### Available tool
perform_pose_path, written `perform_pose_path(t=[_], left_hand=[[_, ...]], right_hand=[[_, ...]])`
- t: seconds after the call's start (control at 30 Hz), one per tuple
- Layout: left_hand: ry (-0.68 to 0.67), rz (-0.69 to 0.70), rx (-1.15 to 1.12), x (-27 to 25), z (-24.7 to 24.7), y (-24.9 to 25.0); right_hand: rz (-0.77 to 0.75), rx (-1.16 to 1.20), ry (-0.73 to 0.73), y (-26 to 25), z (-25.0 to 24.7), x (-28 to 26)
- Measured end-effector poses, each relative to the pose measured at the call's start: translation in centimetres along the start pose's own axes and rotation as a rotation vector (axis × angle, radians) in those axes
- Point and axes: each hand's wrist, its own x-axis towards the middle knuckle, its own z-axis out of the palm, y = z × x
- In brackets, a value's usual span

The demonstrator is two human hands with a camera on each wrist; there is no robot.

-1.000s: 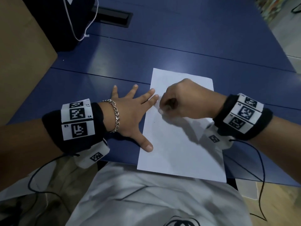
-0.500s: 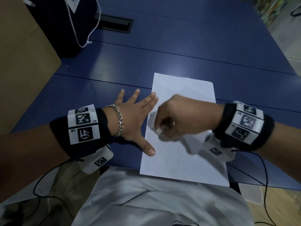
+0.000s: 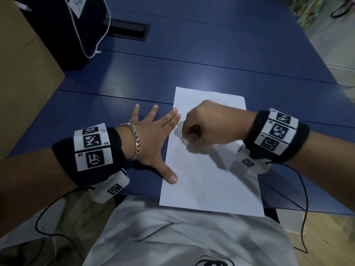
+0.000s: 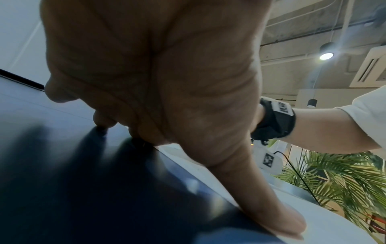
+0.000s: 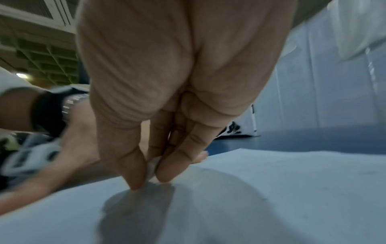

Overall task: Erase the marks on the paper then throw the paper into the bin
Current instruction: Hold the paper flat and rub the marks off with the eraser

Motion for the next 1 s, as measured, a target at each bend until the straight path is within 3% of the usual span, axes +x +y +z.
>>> perform_pose_path(t=[0.1,0.23,0.43,0.57,0.63,0.73,0.8,1.0], left_hand=[[-0.004,-0.013,-0.003,-0.1,-0.1,0.1],[-0.017,-0.023,-0.004,-0.1,-0.3,0.2],[-0.014,-0.023,0.009,-0.2,-0.3,0.2],[-0.011,-0.017,0.004,-0.4,-0.5,0.3],[0.007,-0.004,0.017,-0.4,-0.4,0.2],[0.030,0.046,0.007,-0.5,-0.2,0.0],[0.051,0.089,-0.068,-0.6,-0.7,-0.1],[0.159,0.312,-0.083,0.8,-4.0,-0.6]], right_hand=[[-0.010,-0.015,0.062,-0.3,0.5,-0.2],[-0.094,0.048,-0.139,-2.3,1.6,-1.9],[-0.017,0.025,0.056,-0.8,0.8,-1.1],[-0.058,0.006,-0.131,-3.1,1.7,-4.3],[0.014,0.046,-0.048,-2.5,1.4,-6.4],[0.177,0.177,0.227,-1.4,1.1,-10.6],[0.275,0.271,0.331,-1.5,1.4,-13.5],[0.385,0.332,0.400,-3.3,4.5,-17.4]])
